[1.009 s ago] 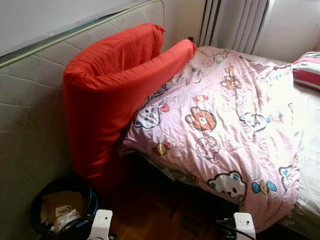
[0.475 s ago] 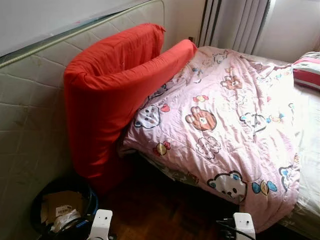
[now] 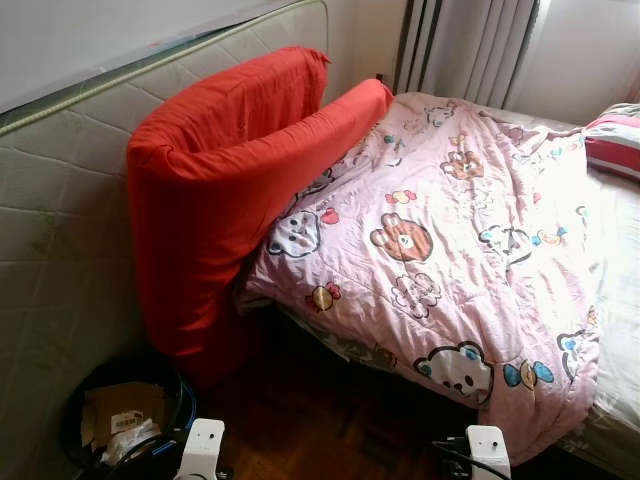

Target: Clean up the room

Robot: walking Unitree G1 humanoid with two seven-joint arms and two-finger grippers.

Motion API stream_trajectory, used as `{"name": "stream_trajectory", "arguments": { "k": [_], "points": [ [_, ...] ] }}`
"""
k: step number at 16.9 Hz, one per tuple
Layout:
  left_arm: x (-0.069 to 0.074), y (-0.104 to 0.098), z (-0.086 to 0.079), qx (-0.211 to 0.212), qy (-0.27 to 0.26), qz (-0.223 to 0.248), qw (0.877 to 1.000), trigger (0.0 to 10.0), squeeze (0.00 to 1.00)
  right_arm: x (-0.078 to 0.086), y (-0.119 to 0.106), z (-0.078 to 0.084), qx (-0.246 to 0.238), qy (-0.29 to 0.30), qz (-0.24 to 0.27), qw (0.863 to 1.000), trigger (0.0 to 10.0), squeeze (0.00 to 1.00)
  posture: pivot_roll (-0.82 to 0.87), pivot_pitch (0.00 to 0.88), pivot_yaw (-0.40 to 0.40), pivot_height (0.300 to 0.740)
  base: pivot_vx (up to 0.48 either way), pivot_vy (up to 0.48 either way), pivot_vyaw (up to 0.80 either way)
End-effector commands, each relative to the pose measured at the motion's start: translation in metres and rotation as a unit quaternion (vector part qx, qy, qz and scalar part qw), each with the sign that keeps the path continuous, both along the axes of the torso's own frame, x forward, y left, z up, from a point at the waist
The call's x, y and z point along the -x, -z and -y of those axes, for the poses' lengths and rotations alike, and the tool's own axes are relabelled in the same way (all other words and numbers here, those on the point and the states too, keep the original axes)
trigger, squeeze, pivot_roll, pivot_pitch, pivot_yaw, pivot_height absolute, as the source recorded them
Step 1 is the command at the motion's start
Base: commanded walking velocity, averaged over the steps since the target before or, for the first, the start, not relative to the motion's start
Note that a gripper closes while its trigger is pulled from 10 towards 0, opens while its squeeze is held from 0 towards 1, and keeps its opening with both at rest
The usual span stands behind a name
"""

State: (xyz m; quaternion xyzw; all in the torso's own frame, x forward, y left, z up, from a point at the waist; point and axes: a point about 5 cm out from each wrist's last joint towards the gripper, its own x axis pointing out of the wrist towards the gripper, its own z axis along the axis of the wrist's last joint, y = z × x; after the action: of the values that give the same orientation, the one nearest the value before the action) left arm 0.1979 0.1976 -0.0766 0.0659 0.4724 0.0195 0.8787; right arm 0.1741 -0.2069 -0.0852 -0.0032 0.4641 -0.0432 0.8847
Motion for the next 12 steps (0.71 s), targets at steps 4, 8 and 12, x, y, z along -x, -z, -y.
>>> {"name": "stream_trajectory", "arguments": {
  "k": [4, 8, 12],
  "points": [
    [0.0044, 0.0023, 0.0001, 0.008, -0.002, -0.005, 1.0, 10.0, 0.0, -0.001, -0.0001, -0.0007, 0.002, -0.008, -0.005, 1.0, 10.0, 0.0, -0.1, 0.0, 0.006, 0.74, 0.0, 0.0, 0.8],
    [0.0042, 0.0022, 0.0003, 0.009, -0.003, -0.004, 1.0, 10.0, 0.0, -0.0012, -0.0002, -0.0008, 0.001, -0.007, -0.004, 1.0, 10.0, 0.0, -0.1, 0.0, 0.006, 0.74, 0.0, 0.0, 0.8],
    [0.0041, 0.0022, 0.0003, 0.009, -0.002, -0.004, 1.0, 10.0, 0.0, -0.0012, -0.0002, -0.0008, 0.001, -0.008, -0.004, 1.0, 10.0, 0.0, -0.1, 0.0, 0.006, 0.74, 0.0, 0.0, 0.8]
  ]
}}
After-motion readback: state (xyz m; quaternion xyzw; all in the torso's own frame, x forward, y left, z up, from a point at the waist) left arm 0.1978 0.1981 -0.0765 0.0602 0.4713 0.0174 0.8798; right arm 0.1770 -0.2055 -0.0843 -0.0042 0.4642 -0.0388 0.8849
